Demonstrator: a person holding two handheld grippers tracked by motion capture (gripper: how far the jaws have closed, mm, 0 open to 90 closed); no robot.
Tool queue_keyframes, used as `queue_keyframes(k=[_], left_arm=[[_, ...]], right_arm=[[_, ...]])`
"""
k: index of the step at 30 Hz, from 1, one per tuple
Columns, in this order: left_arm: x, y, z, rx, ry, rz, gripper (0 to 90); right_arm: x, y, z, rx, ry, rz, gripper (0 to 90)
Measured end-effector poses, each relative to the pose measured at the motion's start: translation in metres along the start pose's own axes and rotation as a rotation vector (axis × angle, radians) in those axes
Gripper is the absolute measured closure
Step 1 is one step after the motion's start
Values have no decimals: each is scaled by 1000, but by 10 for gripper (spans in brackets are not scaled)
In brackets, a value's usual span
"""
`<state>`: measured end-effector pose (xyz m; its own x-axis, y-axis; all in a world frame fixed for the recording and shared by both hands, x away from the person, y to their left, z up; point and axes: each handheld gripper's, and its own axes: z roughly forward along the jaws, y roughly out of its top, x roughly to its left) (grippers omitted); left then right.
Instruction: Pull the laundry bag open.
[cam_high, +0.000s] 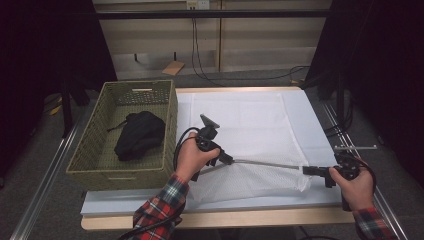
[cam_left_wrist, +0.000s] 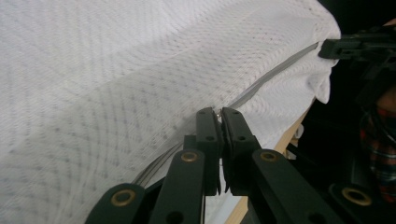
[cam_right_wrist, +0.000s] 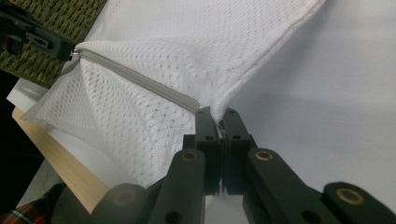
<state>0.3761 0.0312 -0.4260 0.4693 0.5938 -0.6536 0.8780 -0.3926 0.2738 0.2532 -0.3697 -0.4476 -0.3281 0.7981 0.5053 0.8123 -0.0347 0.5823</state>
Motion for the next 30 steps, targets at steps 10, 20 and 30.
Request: queue_keyframes(k=[10, 20, 30], left_arm=[[5, -1, -6, -9, 4, -8, 867], [6, -1, -8, -8, -7, -20, 867], [5, -1, -7, -10, -6, -25, 867]], right_arm=[[0, 1, 1, -3, 7, 2, 887], [0, 0, 0, -1, 9, 6, 887], [-2, -2, -3, -3, -6, 11, 887]])
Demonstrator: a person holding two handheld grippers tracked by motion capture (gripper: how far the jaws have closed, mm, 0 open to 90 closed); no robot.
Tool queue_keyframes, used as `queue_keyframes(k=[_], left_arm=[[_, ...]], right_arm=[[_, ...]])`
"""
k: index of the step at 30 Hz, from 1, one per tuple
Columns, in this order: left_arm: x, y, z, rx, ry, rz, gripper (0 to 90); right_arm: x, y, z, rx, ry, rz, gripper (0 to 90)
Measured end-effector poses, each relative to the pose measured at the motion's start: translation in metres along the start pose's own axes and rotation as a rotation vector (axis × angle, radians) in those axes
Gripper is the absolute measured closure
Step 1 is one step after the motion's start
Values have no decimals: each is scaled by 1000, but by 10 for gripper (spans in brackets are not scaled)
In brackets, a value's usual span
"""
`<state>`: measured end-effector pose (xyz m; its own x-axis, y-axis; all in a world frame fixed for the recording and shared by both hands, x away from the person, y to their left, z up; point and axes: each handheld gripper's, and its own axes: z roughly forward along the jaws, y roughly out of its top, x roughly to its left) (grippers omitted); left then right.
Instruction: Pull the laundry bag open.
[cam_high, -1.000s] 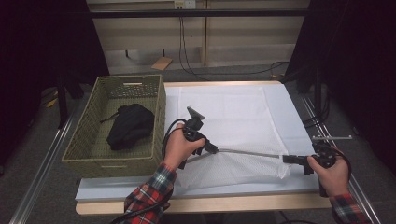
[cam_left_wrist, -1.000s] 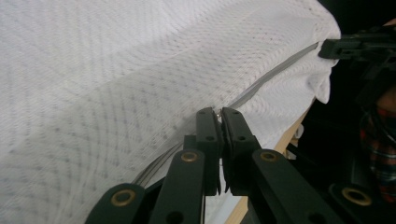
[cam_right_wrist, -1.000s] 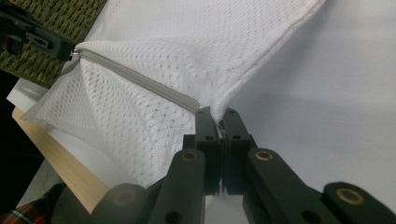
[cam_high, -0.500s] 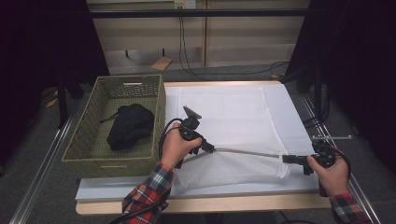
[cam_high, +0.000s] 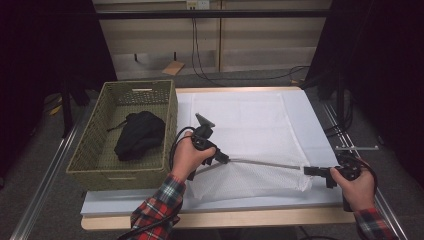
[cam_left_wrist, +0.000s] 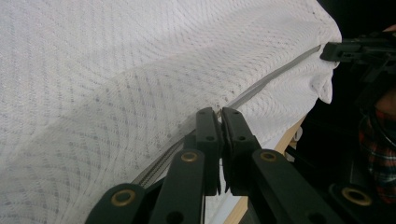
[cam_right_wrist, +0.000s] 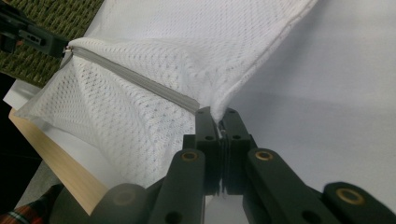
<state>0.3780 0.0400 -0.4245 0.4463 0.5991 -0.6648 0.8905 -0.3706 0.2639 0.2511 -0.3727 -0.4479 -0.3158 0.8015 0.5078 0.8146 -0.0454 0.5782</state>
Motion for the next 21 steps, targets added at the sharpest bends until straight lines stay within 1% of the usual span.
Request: queue_keyframes(k=[2, 3, 5, 6, 7, 9, 10, 13, 15, 17, 19, 21], left_arm=[[0, 0, 0, 2, 3, 3, 867], [1, 0, -1, 7, -12, 2, 867], [0, 0, -1, 4, 7, 7, 867], [0, 0, -1, 4, 7, 7, 867], [1, 0, -3, 7, 15, 8, 867], [2, 0, -4, 0, 13, 8, 867], [1, -1, -4, -2, 3, 2, 867], [1, -1, -6, 1, 9, 8, 867], [1, -1, -8, -2, 0, 3, 867], [2, -2, -10, -5, 11, 4, 867], [2, -2, -11, -6, -1, 0, 867], [2, -2, -12, -8, -3, -1, 867]], right_arm=[[0, 0, 0, 1, -4, 1, 887], [0, 0, 0, 0, -2, 3, 887], [0, 0, 0, 0, 0, 1, 887], [0, 0, 0, 0, 0, 1, 887], [0, -1, 0, 4, -13, -5, 887], [-1, -1, 0, 2, -5, 0, 887], [-1, -1, 0, 1, -6, 0, 887], [0, 0, 0, 0, -6, -3, 887], [0, 0, 0, 0, -11, -5, 887], [0, 0, 0, 3, -12, -1, 887], [0, 0, 0, 1, -13, -5, 887], [0, 0, 0, 0, -12, -1, 887]])
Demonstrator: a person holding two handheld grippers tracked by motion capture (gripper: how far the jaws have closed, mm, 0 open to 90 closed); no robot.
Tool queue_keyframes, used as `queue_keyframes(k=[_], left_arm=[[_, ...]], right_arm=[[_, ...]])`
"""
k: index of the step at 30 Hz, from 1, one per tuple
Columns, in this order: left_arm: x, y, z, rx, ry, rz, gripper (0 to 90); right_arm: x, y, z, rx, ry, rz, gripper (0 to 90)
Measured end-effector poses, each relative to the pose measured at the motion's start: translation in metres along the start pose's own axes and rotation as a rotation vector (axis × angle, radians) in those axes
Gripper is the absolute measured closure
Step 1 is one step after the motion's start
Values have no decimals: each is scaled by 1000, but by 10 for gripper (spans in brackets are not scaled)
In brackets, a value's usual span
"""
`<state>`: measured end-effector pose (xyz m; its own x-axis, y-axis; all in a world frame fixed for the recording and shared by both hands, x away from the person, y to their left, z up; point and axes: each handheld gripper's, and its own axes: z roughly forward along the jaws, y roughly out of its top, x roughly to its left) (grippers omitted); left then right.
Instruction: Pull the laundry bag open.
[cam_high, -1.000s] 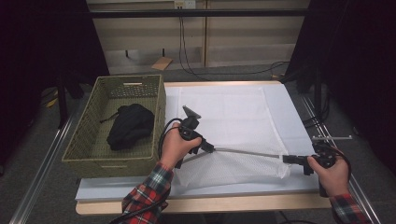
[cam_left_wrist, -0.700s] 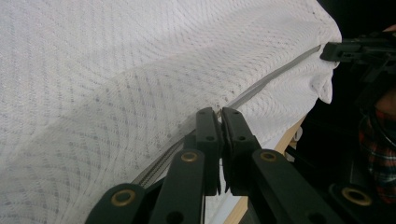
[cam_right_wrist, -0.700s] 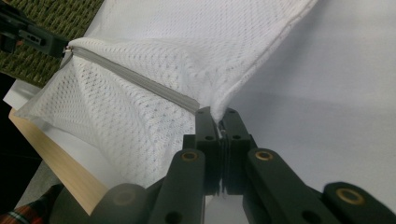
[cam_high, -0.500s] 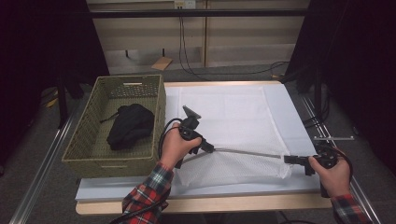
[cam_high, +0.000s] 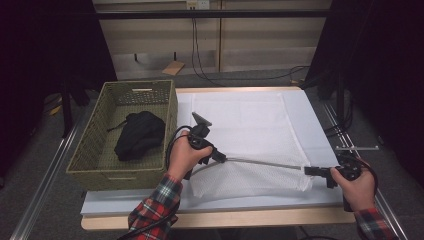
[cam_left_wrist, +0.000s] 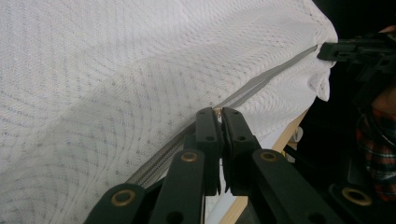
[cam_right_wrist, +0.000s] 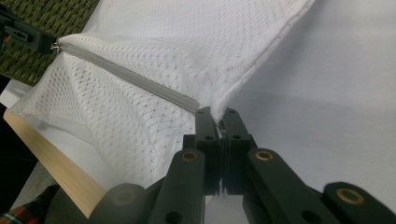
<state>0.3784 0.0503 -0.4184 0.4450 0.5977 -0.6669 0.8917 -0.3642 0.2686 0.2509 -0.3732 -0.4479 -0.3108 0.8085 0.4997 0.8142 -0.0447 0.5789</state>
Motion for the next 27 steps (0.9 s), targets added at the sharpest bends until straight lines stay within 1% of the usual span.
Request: queue_keyframes(k=[1, 2, 3, 6, 7, 8, 10, 11, 14, 15, 17, 20, 22, 23, 26, 27], left_arm=[[0, 0, -1, -6, -9, -6, 867], [0, 0, -2, -12, 2, -3, 867], [1, 0, -3, -7, -2, 0, 867], [1, -1, -2, -11, 5, -4, 867], [2, -1, -4, -12, 18, -9, 867], [2, -1, -5, -16, 5, -12, 867], [2, -1, -5, -8, 2, -7, 867], [2, -1, -5, -6, -6, -7, 867], [2, -1, -6, -10, 3, -9, 867], [1, -2, -6, -13, -2, -17, 867], [2, -2, -7, -16, -5, -18, 867], [2, -2, -10, -7, -20, -4, 867], [2, -2, -11, -6, -13, -4, 867], [2, -3, -11, -10, -15, -11, 867], [2, -3, -11, -5, -13, -12, 867], [2, -4, -13, -7, -6, -17, 867]], right_arm=[[0, 0, 0, 1, 0, -1, 886], [0, 0, 0, 1, 1, -1, 887], [0, 0, 0, -2, 2, -5, 886], [1, 0, 1, 2, 1, -3, 887], [1, 0, 1, 4, 0, -4, 887], [1, 0, 0, 2, 0, -4, 886], [1, 1, 0, -1, 5, -4, 886], [1, 1, 0, -3, 1, -6, 887], [0, 1, 0, 0, 0, -4, 887], [1, 1, 0, 0, -2, -6, 887], [1, 1, 0, 1, -4, -5, 887], [1, 1, 0, 2, -8, -7, 887], [1, 1, 0, 1, -9, -5, 887], [1, 1, 0, 1, -8, -5, 887], [2, 2, 0, 3, -11, -7, 887], [2, 2, 0, 2, -12, -8, 887]])
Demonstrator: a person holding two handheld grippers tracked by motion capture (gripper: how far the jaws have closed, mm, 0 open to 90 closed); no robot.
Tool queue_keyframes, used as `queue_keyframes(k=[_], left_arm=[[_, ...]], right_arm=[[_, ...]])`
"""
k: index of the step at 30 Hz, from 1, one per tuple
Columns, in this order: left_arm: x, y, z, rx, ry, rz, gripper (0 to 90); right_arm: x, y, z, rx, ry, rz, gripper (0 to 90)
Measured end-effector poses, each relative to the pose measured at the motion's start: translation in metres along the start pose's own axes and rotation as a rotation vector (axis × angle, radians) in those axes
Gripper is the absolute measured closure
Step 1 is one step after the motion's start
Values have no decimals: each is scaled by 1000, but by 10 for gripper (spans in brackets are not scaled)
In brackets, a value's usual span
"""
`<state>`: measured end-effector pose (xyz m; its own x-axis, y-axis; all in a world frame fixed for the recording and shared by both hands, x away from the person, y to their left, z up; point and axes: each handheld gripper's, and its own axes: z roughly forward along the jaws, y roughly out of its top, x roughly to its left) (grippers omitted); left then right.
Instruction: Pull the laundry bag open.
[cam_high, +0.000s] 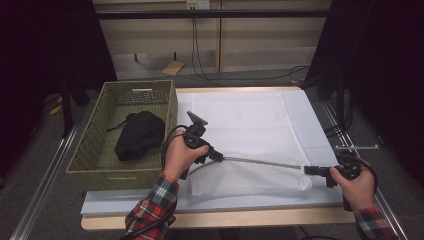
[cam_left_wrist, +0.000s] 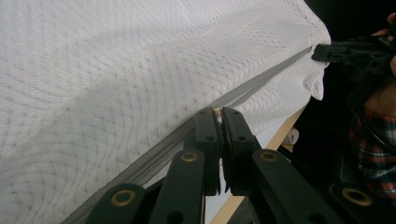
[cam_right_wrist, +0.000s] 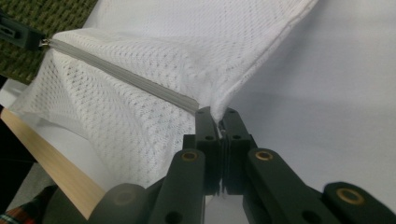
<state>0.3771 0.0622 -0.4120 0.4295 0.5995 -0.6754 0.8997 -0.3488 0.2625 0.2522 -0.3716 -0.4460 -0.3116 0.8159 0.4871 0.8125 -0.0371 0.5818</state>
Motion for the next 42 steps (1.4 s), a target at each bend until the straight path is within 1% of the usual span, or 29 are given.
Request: queue_keyframes(k=[2, 3, 4, 6, 7, 8, 10, 11, 13, 14, 15, 16, 17, 19, 21, 22, 23, 24, 26, 31, 32, 36, 38, 40, 41, 42], left_arm=[[0, 0, -2, -4, -7, -1, 867], [0, -1, -2, -7, -15, -5, 867], [0, -1, -3, -10, -11, -8, 867], [1, -1, -3, -8, -11, -1, 867], [1, -1, -4, -14, 12, -8, 867], [1, -1, -5, -19, 25, -9, 867], [2, -1, -6, -22, 21, -10, 867], [4, -1, -9, -18, -4, -9, 867], [4, -1, -10, -23, -9, -8, 867], [3, -1, -9, -30, 1, -14, 867], [4, -1, -10, -24, 5, -14, 867], [5, -1, -11, -27, -4, -14, 867], [6, -1, -12, -26, 6, -7, 867], [6, -1, -12, -28, 0, -13, 867], [7, -1, -13, -25, 4, -10, 867], [7, -2, -13, -39, 6, -20, 867], [7, -2, -13, -39, 6, -20, 867], [8, -1, -16, -39, 12, -11, 867], [7, -2, -16, -42, 9, -16, 866], [9, -3, -22, -52, 6, -25, 867], [9, -3, -22, -49, 2, -26, 867], [9, -3, -22, -44, 7, -33, 866], [10, -3, -23, -45, 6, -25, 867], [9, -3, -23, -46, 5, -32, 866], [10, -3, -24, -41, -10, -36, 866], [11, -3, -25, -40, -2, -29, 867]], right_arm=[[0, 0, 0, 2, -8, -3, 887], [0, 0, 0, 0, -3, 0, 887], [-1, 0, 0, -1, -3, 0, 887], [0, 0, 0, -1, -1, -2, 887], [0, 1, 0, 1, -9, -5, 887], [0, 1, 0, -3, -8, -4, 887], [0, 1, 0, -5, -5, -6, 887], [0, 1, -1, -5, -10, -6, 887], [0, 1, 0, -5, -8, -6, 887], [0, 1, 0, -2, -7, -7, 887], [0, 1, 0, -3, -8, -7, 887], [0, 1, 0, -1, -13, -8, 887], [0, 0, 0, -6, -9, -1, 887], [0, 0, -1, -6, -9, -2, 887], [-1, 0, -1, -5, -8, -2, 887], [-1, 0, -1, -6, -12, 0, 887], [-1, 0, -1, -3, -15, -3, 887], [-1, 0, -1, -6, -12, -2, 887], [-1, 0, -1, -5, -8, -3, 887], [-3, 0, -2, -9, -17, -2, 887], [-3, 0, -2, -12, -15, 0, 887], [-3, 0, -2, -10, -15, 2, 887], [-3, 0, -2, -11, -12, 1, 887], [-3, 0, -3, -10, -16, 4, 887], [-3, 0, -3, -15, -14, 3, 887], [-4, 0, -3, -14, -13, 3, 887]])
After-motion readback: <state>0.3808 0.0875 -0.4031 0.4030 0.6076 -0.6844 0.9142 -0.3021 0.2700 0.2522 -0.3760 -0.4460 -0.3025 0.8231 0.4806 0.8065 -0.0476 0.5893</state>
